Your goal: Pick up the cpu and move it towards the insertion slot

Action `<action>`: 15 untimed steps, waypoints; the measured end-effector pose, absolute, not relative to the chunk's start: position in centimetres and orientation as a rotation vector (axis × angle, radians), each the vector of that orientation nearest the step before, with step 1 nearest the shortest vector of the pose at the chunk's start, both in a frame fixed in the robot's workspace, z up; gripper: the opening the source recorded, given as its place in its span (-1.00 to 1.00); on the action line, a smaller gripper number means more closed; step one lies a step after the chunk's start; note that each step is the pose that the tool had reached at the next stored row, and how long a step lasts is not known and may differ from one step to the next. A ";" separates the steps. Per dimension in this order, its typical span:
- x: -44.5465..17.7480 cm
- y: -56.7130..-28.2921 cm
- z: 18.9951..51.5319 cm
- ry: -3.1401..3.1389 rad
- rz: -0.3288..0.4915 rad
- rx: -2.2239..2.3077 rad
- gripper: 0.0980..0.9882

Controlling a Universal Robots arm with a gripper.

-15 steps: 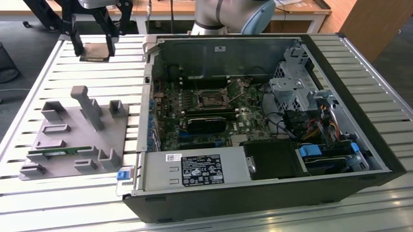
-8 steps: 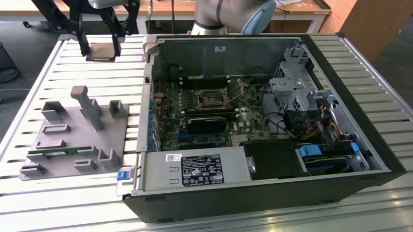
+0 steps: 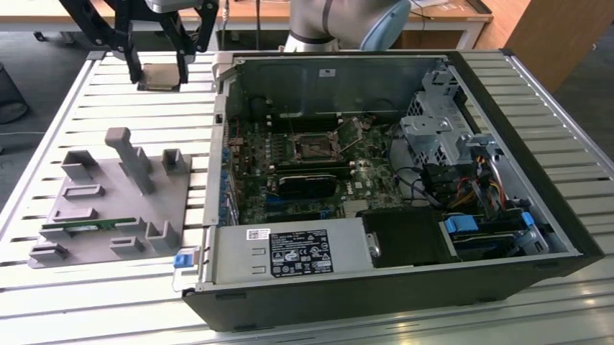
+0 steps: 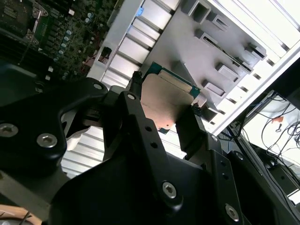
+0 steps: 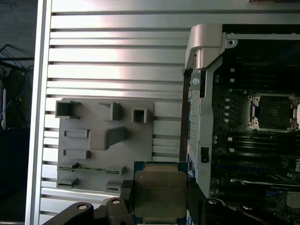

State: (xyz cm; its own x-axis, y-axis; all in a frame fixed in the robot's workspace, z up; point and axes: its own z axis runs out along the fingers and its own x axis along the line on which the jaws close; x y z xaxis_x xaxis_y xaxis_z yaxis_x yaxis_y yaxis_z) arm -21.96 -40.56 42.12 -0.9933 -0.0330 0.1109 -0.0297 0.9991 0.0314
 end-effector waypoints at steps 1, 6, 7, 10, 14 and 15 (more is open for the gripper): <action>-21.8 -40.6 42.1 -3.029 -0.045 0.048 0.00; -21.3 -40.6 42.1 -3.029 -0.045 0.048 0.00; -21.1 -40.6 42.1 -3.029 -0.045 0.048 0.00; -20.8 -40.6 42.1 -3.029 -0.045 0.048 0.00; -20.2 -40.6 42.1 -3.029 -0.045 0.048 0.00; -20.1 -40.6 42.1 -3.029 -0.045 0.048 0.00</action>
